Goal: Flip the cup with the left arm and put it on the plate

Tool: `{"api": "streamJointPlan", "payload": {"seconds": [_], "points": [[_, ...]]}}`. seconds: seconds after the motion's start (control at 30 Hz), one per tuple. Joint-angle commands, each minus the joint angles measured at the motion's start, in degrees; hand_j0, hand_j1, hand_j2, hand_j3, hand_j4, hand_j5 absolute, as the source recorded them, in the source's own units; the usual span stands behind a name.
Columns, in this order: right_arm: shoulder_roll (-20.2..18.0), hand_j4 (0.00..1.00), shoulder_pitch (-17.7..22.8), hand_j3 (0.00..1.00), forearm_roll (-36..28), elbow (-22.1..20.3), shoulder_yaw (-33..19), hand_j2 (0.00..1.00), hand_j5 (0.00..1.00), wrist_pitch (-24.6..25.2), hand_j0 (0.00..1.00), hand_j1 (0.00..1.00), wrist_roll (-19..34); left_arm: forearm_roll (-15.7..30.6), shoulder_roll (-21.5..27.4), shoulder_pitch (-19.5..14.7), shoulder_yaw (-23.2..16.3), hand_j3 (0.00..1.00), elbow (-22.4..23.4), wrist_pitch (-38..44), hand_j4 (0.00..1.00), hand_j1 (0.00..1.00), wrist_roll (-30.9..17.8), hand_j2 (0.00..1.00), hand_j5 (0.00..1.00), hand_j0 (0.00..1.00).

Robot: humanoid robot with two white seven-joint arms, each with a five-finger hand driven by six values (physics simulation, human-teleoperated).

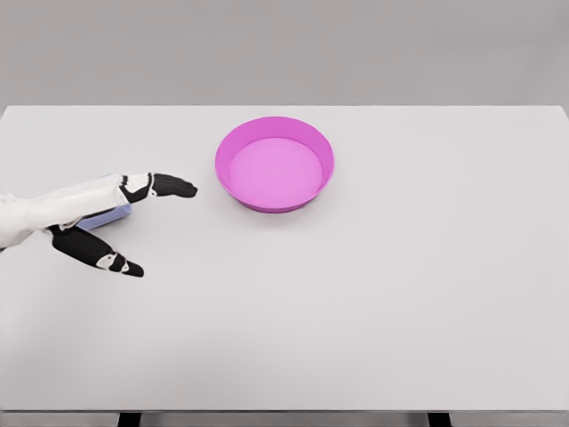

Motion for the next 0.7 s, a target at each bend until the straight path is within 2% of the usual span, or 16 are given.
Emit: {"api": "streamJointPlan", "payload": {"seconds": [0.0,0.2,0.23,0.4,0.53,0.57,0.6,0.63,0.67], "points": [[0.0,1.00,0.0,1.00,0.3,-0.1,0.6,1.00,1.00,0.0,1.00,1.00,0.0,0.4,0.0,0.0,-0.3,1.00,0.0,0.2,1.00,1.00,0.0,1.00,1.00,1.00],[0.0,1.00,1.3,1.00,0.0,0.1,-0.2,1.00,1.00,0.1,1.00,1.00,-0.1,0.7,1.0,-0.2,-0.2,1.00,-0.1,0.2,1.00,1.00,0.0,1.00,1.00,1.00],[0.0,1.00,1.3,1.00,0.0,0.2,-0.2,1.00,1.00,0.1,1.00,1.00,0.0,1.0,2.4,-0.1,-0.2,1.00,-0.1,0.2,1.00,1.00,0.0,1.00,1.00,1.00],[0.0,1.00,1.3,1.00,0.0,0.2,-0.2,1.00,1.00,0.1,1.00,1.00,-0.1,8.6,3.9,-1.8,-0.3,1.00,1.0,0.2,1.00,1.00,0.0,1.00,1.00,1.00],[0.0,1.00,1.3,1.00,0.0,0.2,-0.2,1.00,1.00,0.1,1.00,1.00,-0.1,8.7,3.4,-2.5,0.0,1.00,1.1,0.2,1.00,1.00,0.0,1.00,1.00,1.00],[0.0,1.00,1.3,1.00,0.0,0.2,-0.2,1.00,1.00,0.1,1.00,1.00,0.0,8.2,3.2,-3.0,0.2,1.00,0.9,2.1,1.00,1.00,0.3,1.00,1.00,1.00],[0.0,1.00,1.3,1.00,0.0,0.2,-0.2,1.00,1.00,0.1,1.00,1.00,0.0,8.0,3.2,-3.2,0.9,1.00,0.7,10.0,1.00,1.00,5.0,1.00,1.00,1.00],[0.0,1.00,1.3,1.00,0.0,0.2,-0.2,1.00,1.00,0.1,1.00,1.00,0.0,7.8,3.3,-3.3,0.9,1.00,0.7,15.4,1.00,1.00,5.4,1.00,1.00,1.00],[0.0,1.00,1.3,1.00,0.0,0.2,-0.2,1.00,1.00,0.1,1.00,1.00,0.0,5.7,3.3,-3.3,0.9,1.00,0.8,21.4,1.00,1.00,5.4,1.00,1.00,1.00]]}}
